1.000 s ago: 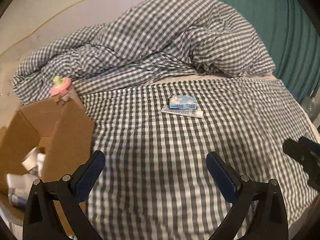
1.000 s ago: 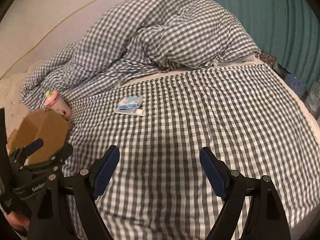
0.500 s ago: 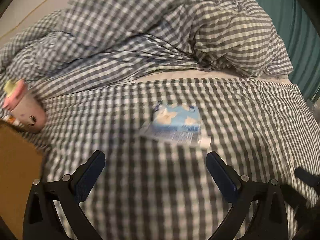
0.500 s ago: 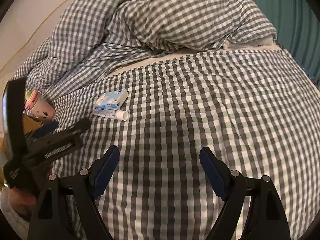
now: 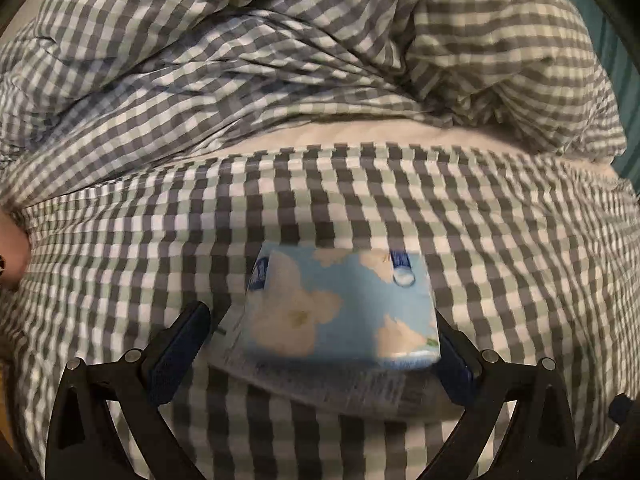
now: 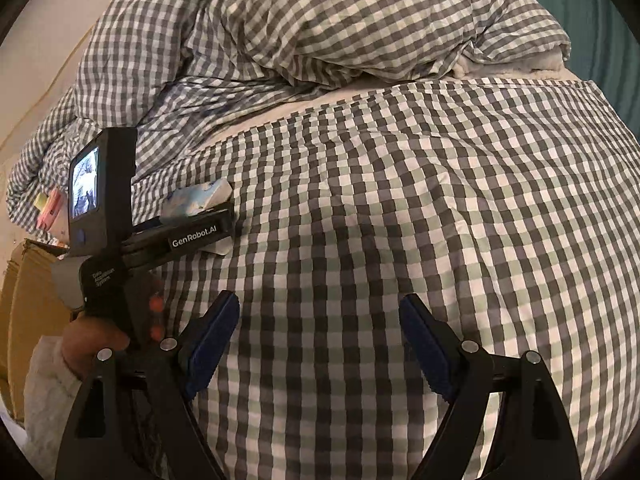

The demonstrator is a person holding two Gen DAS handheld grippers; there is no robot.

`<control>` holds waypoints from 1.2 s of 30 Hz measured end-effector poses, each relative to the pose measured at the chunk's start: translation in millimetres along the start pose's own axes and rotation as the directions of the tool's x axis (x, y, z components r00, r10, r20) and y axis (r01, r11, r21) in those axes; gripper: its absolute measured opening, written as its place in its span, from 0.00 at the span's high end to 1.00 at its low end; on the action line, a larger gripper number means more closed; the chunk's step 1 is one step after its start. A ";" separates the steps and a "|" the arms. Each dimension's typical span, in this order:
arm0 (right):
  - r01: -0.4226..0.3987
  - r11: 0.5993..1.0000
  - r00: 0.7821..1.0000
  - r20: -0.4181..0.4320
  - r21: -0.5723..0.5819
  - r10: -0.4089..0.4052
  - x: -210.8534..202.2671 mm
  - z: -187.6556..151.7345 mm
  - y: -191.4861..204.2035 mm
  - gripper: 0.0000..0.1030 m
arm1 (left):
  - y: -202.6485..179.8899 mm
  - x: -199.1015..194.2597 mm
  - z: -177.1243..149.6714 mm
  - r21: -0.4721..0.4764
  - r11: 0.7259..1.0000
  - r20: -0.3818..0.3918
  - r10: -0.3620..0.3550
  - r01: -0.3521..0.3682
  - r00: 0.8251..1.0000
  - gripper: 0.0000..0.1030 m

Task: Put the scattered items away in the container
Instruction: 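Grasp the blue tissue pack with the left gripper while the right gripper grasps the white toothpaste tube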

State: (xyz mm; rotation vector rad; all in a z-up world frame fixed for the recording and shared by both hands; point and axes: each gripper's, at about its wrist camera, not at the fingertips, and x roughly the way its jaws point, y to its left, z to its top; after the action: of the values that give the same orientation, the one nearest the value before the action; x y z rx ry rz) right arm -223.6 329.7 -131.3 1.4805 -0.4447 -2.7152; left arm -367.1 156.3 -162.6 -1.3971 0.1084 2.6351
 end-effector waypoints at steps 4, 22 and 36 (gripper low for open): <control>0.010 1.000 1.000 -0.009 -0.018 -0.010 3.9 0.8 6.4 0.20 | 3.2 -8.5 2.1 0.031 0.999 0.014 -0.010 0.009 1.000 0.29; -0.086 0.938 0.992 -0.117 -0.337 0.049 74.8 35.7 117.9 0.41 | 93.5 -82.1 -7.5 -0.108 0.976 0.060 0.196 -0.189 0.979 0.28; -0.030 0.932 0.996 -0.093 -0.362 -0.004 59.4 19.4 132.2 0.80 | 107.1 -95.3 -23.9 -0.147 0.972 0.025 0.189 -0.184 0.982 0.28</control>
State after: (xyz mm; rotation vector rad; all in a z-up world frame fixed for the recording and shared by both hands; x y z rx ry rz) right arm -288.2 198.6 -136.3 1.4789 0.0523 -2.5228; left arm -313.4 37.6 -98.2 -1.4432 0.0480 2.8747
